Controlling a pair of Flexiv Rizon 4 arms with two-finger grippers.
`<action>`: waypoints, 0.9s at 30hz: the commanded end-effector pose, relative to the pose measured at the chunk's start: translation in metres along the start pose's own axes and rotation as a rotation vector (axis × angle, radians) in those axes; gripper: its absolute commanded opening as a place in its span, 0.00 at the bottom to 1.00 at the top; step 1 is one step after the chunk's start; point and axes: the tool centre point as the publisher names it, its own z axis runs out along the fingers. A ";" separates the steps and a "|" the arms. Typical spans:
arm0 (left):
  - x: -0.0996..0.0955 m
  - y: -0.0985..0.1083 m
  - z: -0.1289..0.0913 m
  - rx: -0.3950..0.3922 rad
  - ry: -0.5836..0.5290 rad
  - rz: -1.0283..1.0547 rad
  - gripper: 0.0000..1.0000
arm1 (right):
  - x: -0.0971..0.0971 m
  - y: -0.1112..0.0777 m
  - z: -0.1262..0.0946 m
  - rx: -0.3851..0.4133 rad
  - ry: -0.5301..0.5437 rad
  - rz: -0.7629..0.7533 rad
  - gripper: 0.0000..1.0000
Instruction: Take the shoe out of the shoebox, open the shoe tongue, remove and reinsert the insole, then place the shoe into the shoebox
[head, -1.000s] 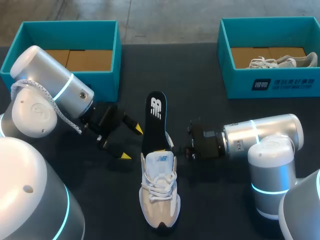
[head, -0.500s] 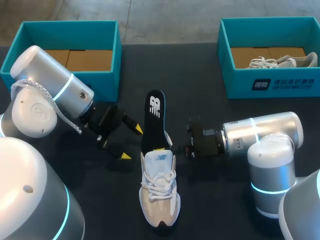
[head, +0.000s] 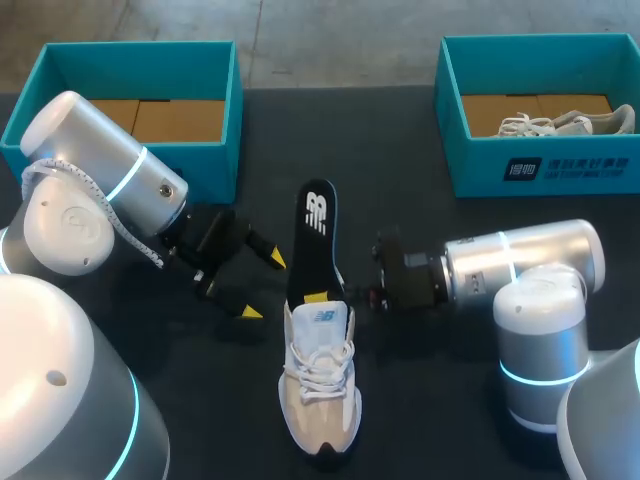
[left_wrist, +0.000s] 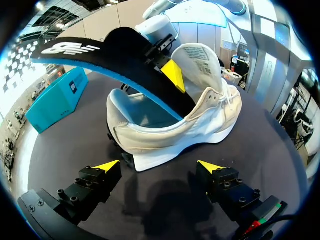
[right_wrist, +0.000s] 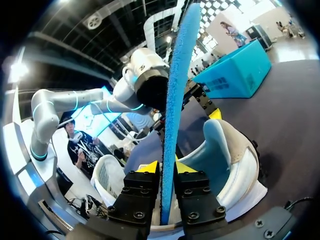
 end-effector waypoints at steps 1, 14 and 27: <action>0.001 -0.001 -0.001 -0.004 0.000 0.000 1.00 | 0.005 0.005 0.000 0.010 -0.011 -0.006 0.19; 0.001 -0.001 -0.001 -0.004 0.000 0.000 1.00 | 0.005 0.013 0.004 0.014 -0.015 -0.024 0.22; 0.001 -0.001 -0.001 -0.004 0.000 0.000 1.00 | 0.003 0.020 0.004 0.010 -0.026 -0.039 0.00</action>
